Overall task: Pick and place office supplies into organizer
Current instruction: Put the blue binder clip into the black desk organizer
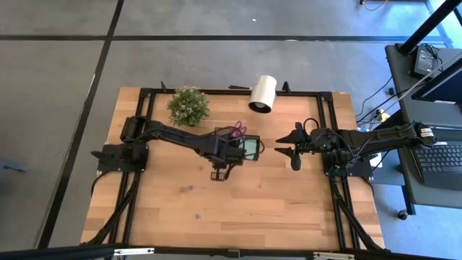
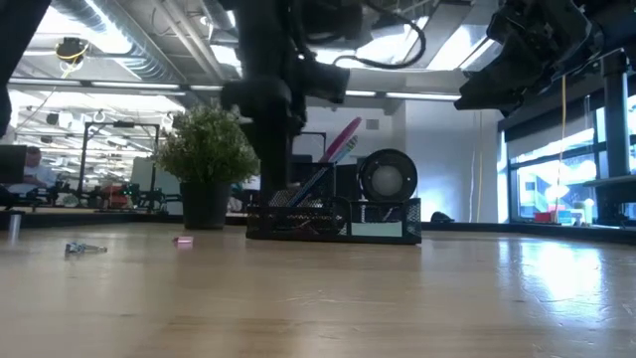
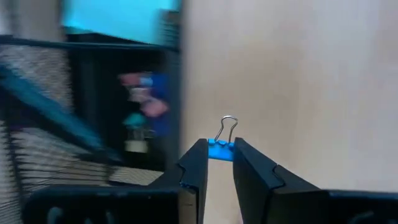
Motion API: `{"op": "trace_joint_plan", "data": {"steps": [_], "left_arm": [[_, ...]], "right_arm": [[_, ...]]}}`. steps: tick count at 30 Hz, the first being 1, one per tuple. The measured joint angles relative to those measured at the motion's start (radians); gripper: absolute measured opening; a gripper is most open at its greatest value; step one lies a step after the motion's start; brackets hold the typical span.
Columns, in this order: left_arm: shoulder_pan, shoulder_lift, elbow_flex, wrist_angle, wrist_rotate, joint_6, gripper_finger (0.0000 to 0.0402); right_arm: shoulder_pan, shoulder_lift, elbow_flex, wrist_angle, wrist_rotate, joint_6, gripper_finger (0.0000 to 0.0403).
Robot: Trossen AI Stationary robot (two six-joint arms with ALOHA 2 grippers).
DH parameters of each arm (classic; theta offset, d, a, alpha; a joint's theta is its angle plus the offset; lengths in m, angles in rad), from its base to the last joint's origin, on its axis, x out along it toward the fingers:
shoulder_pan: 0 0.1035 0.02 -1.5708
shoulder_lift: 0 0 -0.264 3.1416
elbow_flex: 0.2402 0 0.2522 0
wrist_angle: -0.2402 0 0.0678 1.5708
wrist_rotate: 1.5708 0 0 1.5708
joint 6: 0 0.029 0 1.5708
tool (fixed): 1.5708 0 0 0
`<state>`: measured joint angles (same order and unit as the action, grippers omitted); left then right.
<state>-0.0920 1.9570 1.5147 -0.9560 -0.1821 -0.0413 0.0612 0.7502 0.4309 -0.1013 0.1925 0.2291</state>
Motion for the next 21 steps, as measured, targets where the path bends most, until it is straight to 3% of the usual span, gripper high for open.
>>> {"op": "trace_joint_plan", "data": {"steps": [9,21], "left_arm": [[0.057,0.005,-0.005,0.019,-0.199,-0.155,0.0056],[0.102,0.005,-0.005,0.019,-0.166,-0.210,0.0073]], "right_arm": [[0.000,0.000,0.000,0.000,0.000,0.003,0.0171],[0.000,0.000,0.000,0.000,0.000,-0.001,0.0171]]}}
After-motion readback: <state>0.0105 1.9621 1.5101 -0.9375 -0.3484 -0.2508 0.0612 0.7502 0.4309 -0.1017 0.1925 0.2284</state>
